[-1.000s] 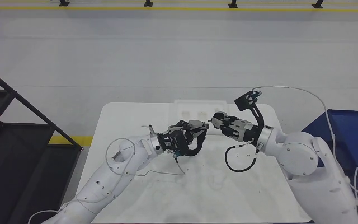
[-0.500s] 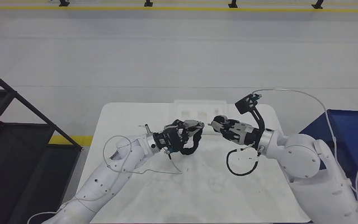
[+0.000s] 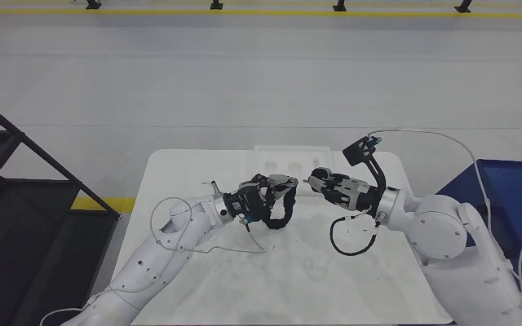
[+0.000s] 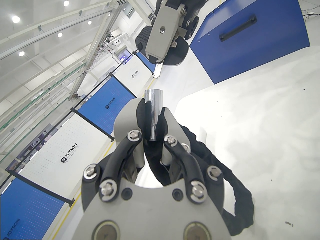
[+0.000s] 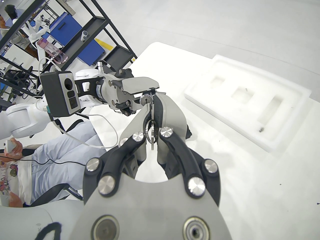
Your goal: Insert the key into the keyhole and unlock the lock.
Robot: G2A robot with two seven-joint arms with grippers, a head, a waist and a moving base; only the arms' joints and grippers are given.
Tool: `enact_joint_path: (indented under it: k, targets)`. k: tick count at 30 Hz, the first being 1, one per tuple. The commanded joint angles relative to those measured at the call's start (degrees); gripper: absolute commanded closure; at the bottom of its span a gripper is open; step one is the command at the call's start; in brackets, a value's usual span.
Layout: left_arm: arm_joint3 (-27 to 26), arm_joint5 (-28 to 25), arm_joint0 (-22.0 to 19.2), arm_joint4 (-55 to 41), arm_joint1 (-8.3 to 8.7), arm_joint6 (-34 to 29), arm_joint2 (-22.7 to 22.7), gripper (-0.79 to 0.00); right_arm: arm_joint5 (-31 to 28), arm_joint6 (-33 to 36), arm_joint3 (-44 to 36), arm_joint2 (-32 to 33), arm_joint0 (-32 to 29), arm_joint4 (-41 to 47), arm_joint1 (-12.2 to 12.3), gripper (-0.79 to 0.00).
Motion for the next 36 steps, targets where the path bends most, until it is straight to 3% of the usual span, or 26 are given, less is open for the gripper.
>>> enact_joint_path:
  k: [1, 9, 19, 36]
  targets:
    - [0.0, 0.0, 0.0, 0.0, 0.0, 0.0, 0.0, 0.0, 0.0, 0.0, 0.0, 0.0, 0.0, 0.0, 0.0, 0.0]
    - [-0.94, 0.97, 0.2, 3.26, 0.09, -1.93, -0.04, 0.0, 2.16, 4.04, -3.66, -1.47, -0.05, -4.57, 0.21, 0.0]
    - [3.22, 4.04, -0.27, 3.98, -0.29, 8.27, 0.14, 0.0, 6.68, 8.17, -8.08, -2.94, 1.16, -11.35, 0.42, 0.0]
    - [7.1, 5.05, -2.6, 5.05, -1.79, 11.48, 2.85, 0.0, 7.07, 6.93, -10.57, -4.07, 0.23, -15.81, 0.39, 0.0]
